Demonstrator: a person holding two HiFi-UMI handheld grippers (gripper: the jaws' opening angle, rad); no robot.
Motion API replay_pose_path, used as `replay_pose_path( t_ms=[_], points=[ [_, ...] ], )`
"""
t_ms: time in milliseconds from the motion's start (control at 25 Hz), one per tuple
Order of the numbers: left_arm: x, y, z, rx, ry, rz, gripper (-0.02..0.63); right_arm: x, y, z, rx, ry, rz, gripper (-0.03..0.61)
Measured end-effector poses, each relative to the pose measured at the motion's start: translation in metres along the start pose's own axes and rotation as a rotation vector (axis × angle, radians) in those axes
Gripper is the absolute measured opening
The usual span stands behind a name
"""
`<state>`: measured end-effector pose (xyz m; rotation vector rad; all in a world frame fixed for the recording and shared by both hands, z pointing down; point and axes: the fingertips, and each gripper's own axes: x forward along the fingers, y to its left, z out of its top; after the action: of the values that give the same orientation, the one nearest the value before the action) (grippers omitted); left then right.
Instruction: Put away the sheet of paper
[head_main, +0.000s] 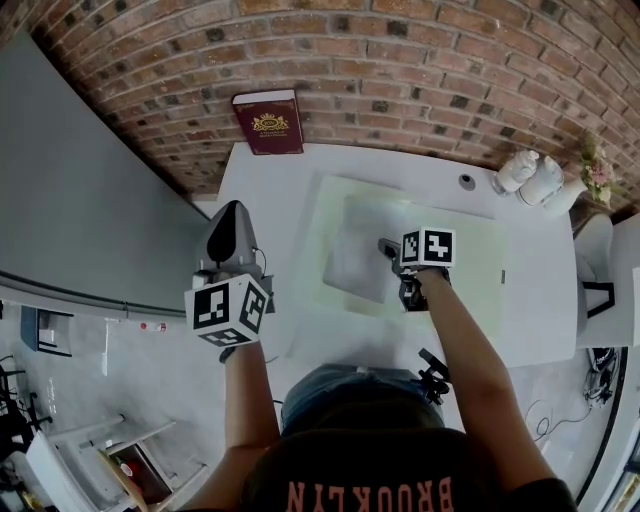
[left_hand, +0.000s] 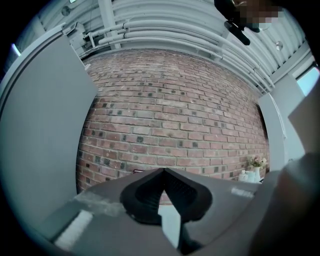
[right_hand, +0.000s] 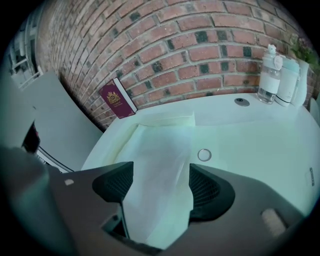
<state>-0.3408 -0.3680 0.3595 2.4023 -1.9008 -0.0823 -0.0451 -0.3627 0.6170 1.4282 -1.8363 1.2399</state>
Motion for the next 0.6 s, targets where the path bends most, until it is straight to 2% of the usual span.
replay_pose_path(
  t_ms=[80,120,200,360,600],
  points=[
    [-0.001,-0.008,0.001,0.002,-0.001,-0.001,-0.006,-0.007,-0.002,0.004,-0.005,-0.026,0.018,0.343],
    [-0.002,-0.013,0.002,0.002,-0.002,-0.001,-0.006,-0.012,-0.004,0.006,-0.009,-0.04,0.024,0.305],
    [-0.003,-0.023,0.003,0.004,-0.002,-0.002,-0.006,-0.021,-0.008,0.011,-0.015,-0.07,0.03,0.224],
    [-0.006,-0.046,0.006,0.013,-0.001,-0.011,-0.006,-0.041,-0.02,0.016,-0.021,-0.119,0.023,0.003],
    [-0.013,-0.077,0.008,0.029,0.003,-0.015,-0.006,-0.073,-0.021,0.026,-0.065,-0.211,0.108,0.003]
  ],
)
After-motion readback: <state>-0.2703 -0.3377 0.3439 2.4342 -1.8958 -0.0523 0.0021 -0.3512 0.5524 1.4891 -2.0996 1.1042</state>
